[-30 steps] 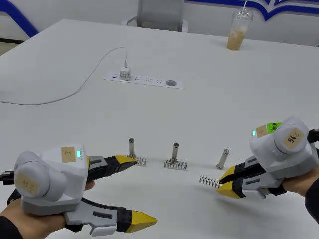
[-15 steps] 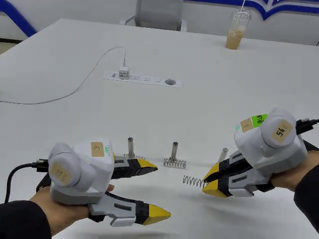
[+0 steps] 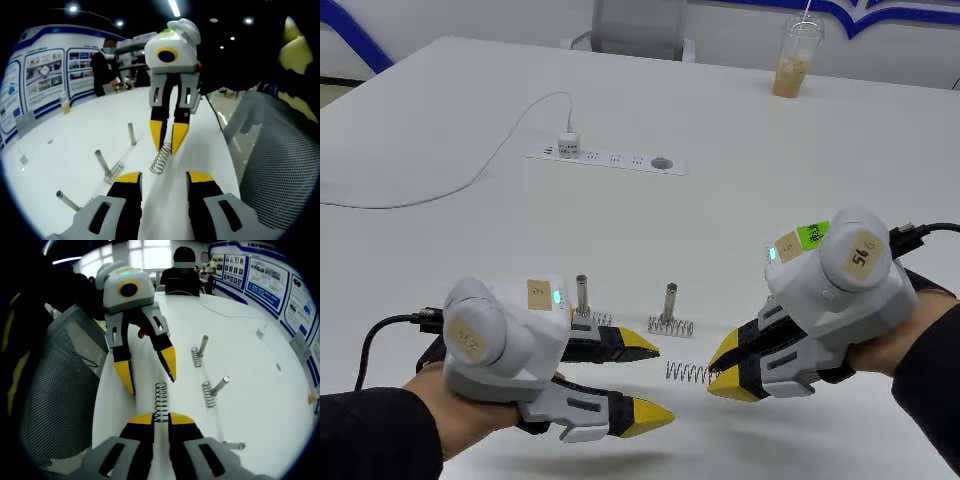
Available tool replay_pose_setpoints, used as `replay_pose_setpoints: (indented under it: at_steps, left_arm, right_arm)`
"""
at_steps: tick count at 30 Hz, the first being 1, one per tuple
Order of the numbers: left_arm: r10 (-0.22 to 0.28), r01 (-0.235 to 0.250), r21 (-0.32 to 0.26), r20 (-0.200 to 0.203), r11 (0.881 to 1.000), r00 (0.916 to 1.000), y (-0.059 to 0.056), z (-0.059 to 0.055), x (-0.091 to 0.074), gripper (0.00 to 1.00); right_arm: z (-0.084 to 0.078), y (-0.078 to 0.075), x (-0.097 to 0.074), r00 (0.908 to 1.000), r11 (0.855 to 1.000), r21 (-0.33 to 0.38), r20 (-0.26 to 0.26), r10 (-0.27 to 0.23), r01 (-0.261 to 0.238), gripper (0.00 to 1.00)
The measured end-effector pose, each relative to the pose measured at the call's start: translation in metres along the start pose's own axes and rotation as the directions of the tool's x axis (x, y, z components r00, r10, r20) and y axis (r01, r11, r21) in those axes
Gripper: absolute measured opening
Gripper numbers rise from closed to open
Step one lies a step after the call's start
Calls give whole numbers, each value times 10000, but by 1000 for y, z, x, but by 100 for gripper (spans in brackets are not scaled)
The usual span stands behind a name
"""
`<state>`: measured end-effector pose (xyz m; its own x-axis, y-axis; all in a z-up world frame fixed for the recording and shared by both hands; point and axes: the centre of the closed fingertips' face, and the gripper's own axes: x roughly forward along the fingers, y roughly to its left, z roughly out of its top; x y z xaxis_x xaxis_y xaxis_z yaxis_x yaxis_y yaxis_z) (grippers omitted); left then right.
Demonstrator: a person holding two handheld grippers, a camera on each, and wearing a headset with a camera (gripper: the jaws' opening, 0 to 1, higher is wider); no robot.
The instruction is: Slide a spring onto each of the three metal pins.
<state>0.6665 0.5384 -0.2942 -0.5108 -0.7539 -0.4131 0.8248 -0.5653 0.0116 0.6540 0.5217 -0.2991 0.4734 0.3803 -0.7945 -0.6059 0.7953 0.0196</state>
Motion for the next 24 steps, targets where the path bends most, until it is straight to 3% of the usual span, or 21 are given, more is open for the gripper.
replay_pose_setpoints:
  at_steps: [13, 24]
  left_arm:
    - [-378, 379, 493, -38, 9981, 9993, -7, 3, 5, 19]
    - [-229, 248, 849, -230, 9961, 9995, -6, 1, 6, 12]
  right_arm:
    - [5, 11, 3, 9989, 9985, -314, -207, 431, -437, 11]
    - [14, 15, -3, 9990, 9978, -503, -143, 420, -426, 12]
